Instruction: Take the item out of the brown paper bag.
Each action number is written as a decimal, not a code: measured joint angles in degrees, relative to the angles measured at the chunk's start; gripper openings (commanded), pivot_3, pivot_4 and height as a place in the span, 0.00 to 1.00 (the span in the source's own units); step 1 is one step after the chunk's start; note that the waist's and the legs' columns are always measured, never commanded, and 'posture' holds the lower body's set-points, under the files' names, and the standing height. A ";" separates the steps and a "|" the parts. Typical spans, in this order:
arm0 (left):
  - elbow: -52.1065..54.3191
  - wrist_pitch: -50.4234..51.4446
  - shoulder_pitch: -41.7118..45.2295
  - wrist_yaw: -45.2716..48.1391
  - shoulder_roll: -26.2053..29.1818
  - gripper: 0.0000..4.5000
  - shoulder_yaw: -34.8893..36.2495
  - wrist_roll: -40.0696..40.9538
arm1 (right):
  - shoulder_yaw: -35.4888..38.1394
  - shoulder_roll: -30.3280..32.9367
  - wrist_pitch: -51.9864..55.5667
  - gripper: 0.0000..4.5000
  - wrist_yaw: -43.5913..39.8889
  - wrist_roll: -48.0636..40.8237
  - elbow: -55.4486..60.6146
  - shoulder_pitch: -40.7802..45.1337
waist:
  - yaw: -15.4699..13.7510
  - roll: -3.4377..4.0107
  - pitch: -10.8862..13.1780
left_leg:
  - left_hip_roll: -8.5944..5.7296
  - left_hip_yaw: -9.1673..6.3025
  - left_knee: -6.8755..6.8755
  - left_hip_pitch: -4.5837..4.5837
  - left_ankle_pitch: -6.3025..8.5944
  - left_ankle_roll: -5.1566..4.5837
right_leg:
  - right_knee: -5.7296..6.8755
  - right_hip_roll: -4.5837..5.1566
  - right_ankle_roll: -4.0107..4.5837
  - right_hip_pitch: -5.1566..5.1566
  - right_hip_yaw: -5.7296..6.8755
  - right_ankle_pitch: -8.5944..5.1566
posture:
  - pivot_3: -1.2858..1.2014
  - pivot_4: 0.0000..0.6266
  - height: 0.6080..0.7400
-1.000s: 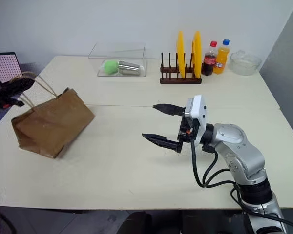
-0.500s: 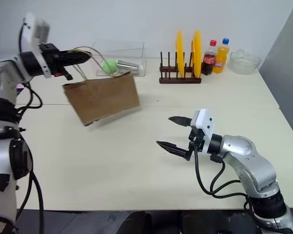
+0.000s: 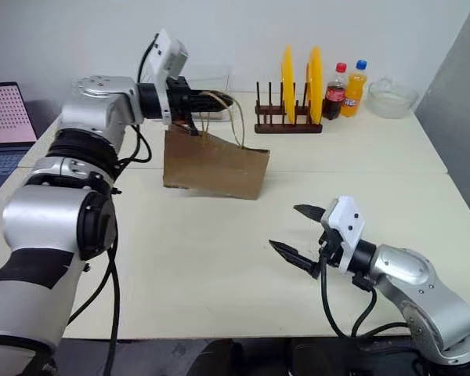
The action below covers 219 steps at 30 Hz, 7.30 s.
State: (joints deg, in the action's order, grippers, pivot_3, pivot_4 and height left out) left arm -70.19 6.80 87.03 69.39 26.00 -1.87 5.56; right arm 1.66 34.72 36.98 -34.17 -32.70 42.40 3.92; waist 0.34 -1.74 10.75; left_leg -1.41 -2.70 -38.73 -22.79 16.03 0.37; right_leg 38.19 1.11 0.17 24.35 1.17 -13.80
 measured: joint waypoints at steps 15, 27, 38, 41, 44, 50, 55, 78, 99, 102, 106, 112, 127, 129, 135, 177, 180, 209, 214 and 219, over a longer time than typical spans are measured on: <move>-4.46 -2.36 3.63 -4.98 -5.50 0.00 2.10 -1.64 | 3.95 0.97 0.58 1.00 5.60 0.59 4.10 -6.81 | -0.03 -0.01 0.00 | 0.00 0.00 -0.15 0.04 -0.02 -0.05 | 0.06 -0.04 -0.25 -0.08 -0.02 -0.01 | 0.52 0.24 1.00; -5.96 -2.37 4.95 -11.57 -7.47 0.00 3.71 -2.71 | 3.98 1.32 0.49 1.00 5.75 1.30 4.09 -7.16 | -0.04 -0.03 0.02 | -0.05 0.03 -0.20 0.13 -0.02 -0.04 | 0.39 -0.02 -0.25 -0.05 -0.07 -0.02 | 0.52 0.24 1.00; -6.25 -1.35 4.94 -13.24 -9.66 0.00 4.56 -3.13 | 3.98 1.46 0.53 1.00 6.02 2.37 4.09 -7.28 | -0.03 -0.03 0.02 | -0.05 0.06 -0.20 0.17 -0.02 -0.04 | 0.45 -0.03 -0.25 -0.05 -0.11 -0.02 | 0.52 0.24 1.00; -6.28 -1.17 4.94 -13.77 -9.80 0.00 4.57 -3.25 | 3.98 1.46 0.54 1.00 6.28 2.41 4.09 -7.28 | -0.03 -0.03 0.02 | -0.05 0.07 -0.20 0.17 -0.02 -0.04 | 0.45 -0.03 -0.25 -0.05 -0.12 -0.02 | 0.52 0.24 1.00; -6.28 -1.33 4.92 -13.50 -9.93 0.00 4.51 -4.01 | 3.97 1.46 0.55 1.00 6.73 2.43 4.09 -7.28 | -0.03 -0.03 0.02 | -0.05 0.09 -0.20 0.18 -0.02 -0.04 | 0.46 -0.03 -0.25 -0.04 -0.14 -0.02 | 0.52 0.24 1.00; -6.28 -3.44 4.01 -11.39 -9.92 0.00 3.79 -5.96 | 3.88 1.43 0.58 1.00 6.99 2.41 4.09 -7.14 | -0.03 -0.03 0.02 | -0.05 0.15 -0.20 0.23 -0.02 -0.04 | 0.52 -0.03 -0.25 -0.05 -0.20 -0.02 | 0.52 0.24 1.00; -6.29 -4.18 2.77 -10.87 -9.89 0.00 3.77 -6.85 | 3.70 1.20 1.02 1.00 7.05 2.35 4.09 -6.37 | -0.05 -0.03 0.02 | -0.05 0.17 -0.21 0.24 -0.02 -0.04 | 0.55 -0.03 -0.25 -0.04 -0.21 -0.02 | 0.52 0.24 1.00; -6.26 -8.05 1.29 -10.43 -7.12 0.54 2.07 -11.79 | 2.74 -1.01 1.07 1.00 8.47 2.40 3.29 -2.64 | -0.01 -0.03 0.01 | -0.06 0.23 -0.22 0.32 -0.02 -0.04 | 0.67 -0.02 -0.24 -0.05 -0.27 -0.01 | 0.52 0.24 1.00; -1.33 -13.68 -2.34 0.15 0.56 0.96 0.12 -11.92 | 2.61 -1.09 -4.03 1.00 4.53 4.00 0.03 -0.66 | 0.11 -0.03 0.01 | -0.04 0.29 -0.22 0.38 -0.02 -0.04 | 0.70 -0.03 -0.23 -0.05 -0.32 -0.01 | 0.52 0.24 1.00; 1.61 -13.38 -3.80 1.73 1.85 0.96 0.36 -10.32 | 2.61 -1.08 -4.10 1.00 4.18 4.34 -0.05 -0.44 | 0.15 -0.03 0.01 | -0.03 0.30 -0.22 0.42 -0.02 -0.04 | 0.72 -0.03 -0.23 -0.06 -0.34 -0.01 | 0.52 0.24 1.00; 4.89 -12.13 -6.77 3.49 2.91 0.96 0.90 -8.82 | 2.62 -1.08 -4.10 1.00 3.87 4.40 -0.07 -0.40 | 0.14 -0.03 0.01 | -0.03 0.30 -0.23 0.42 -0.02 -0.04 | 0.74 -0.03 -0.15 -0.06 -0.34 0.04 | 0.52 0.24 1.00; 15.30 -8.00 -12.58 5.03 4.51 0.96 2.15 -5.23 | 2.68 -1.02 -4.11 1.00 3.63 4.42 -0.10 -0.06 | 0.18 -0.03 0.01 | 0.00 0.30 -0.23 0.44 -0.02 -0.04 | 0.76 -0.03 0.01 -0.06 -0.36 0.13 | 0.52 0.24 1.00; 81.71 29.95 -53.69 -13.70 7.24 0.96 13.44 12.64 | 3.90 -0.66 -5.19 1.00 1.68 4.40 -2.66 1.74 | 0.67 0.00 -0.01 | 0.03 0.32 -0.20 0.81 -0.02 -0.02 | 0.77 0.00 -0.15 -0.31 -0.50 0.02 | 0.52 0.24 1.00; 89.21 34.94 -58.26 -19.55 4.52 0.96 16.56 15.66 | 3.91 -0.67 -5.31 1.00 1.43 4.37 -3.82 3.68 | 0.64 0.00 -0.01 | 0.03 0.33 -0.20 0.87 -0.02 -0.01 | 0.78 0.00 -0.20 -0.35 -0.50 0.00 | 0.52 0.24 1.00; 102.06 38.16 -69.78 -32.60 -1.62 0.96 20.99 18.85 | 2.78 0.39 -5.84 1.00 -1.72 4.77 -13.75 17.53 | 0.83 0.02 -0.02 | 0.03 0.44 -0.18 0.99 -0.02 -0.01 | 0.76 -0.01 -0.07 -0.40 -0.57 0.06 | 0.52 0.24 1.00; 114.03 18.07 -96.62 -30.68 6.94 0.96 11.35 20.46 | -22.06 -16.23 -50.40 0.01 -17.92 53.87 -119.09 78.98 | 1.23 0.18 0.07 | 0.06 0.52 0.03 0.92 -0.01 -0.02 | 0.66 0.01 0.40 -0.28 -0.57 0.13 | 0.52 0.24 1.00; 113.54 16.30 -98.25 -28.52 8.75 0.96 11.02 19.83 | -22.05 -14.21 -52.55 0.01 -25.63 53.71 -117.74 78.42 | 1.23 0.22 0.10 | 0.06 0.52 0.04 0.92 -0.01 -0.02 | 0.66 0.01 0.40 -0.28 -0.56 0.13 | 0.52 0.24 1.00; 105.29 14.12 -96.59 -8.82 27.08 0.96 15.60 22.99 | -19.61 -8.42 -47.06 0.01 -43.08 43.03 -83.48 58.36 | 1.12 0.37 0.19 | 0.10 0.44 0.10 0.91 -0.01 -0.02 | 0.56 0.01 0.46 -0.28 -0.45 0.07 | 0.52 0.24 1.00; 105.32 15.96 -91.55 -9.15 27.19 0.96 14.74 23.79 | -18.08 -5.55 -41.03 0.01 -43.83 39.01 -69.83 51.33 | 1.05 0.38 0.20 | 0.10 0.40 0.15 0.89 -0.01 -0.02 | 0.54 0.01 0.45 -0.28 -0.43 0.07 | 0.52 0.24 1.00; 104.72 12.46 -85.72 -7.87 28.99 1.00 9.97 19.03 | -12.47 -3.14 -28.34 0.09 -41.44 29.00 -44.08 35.68 | 0.15 0.38 0.20 | 0.09 0.34 0.33 0.88 -0.01 -0.01 | 0.42 0.01 0.42 -0.28 -0.38 0.07 | 0.52 0.24 1.00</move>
State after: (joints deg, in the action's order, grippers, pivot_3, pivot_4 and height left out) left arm 34.54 19.26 1.31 61.52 54.99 8.10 24.58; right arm -10.82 31.57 8.64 -75.61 -3.70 -1.69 39.60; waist 0.49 -1.36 10.95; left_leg -1.31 -2.36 -38.41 -21.91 16.03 0.36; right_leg 38.62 1.12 0.59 24.08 0.79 -13.74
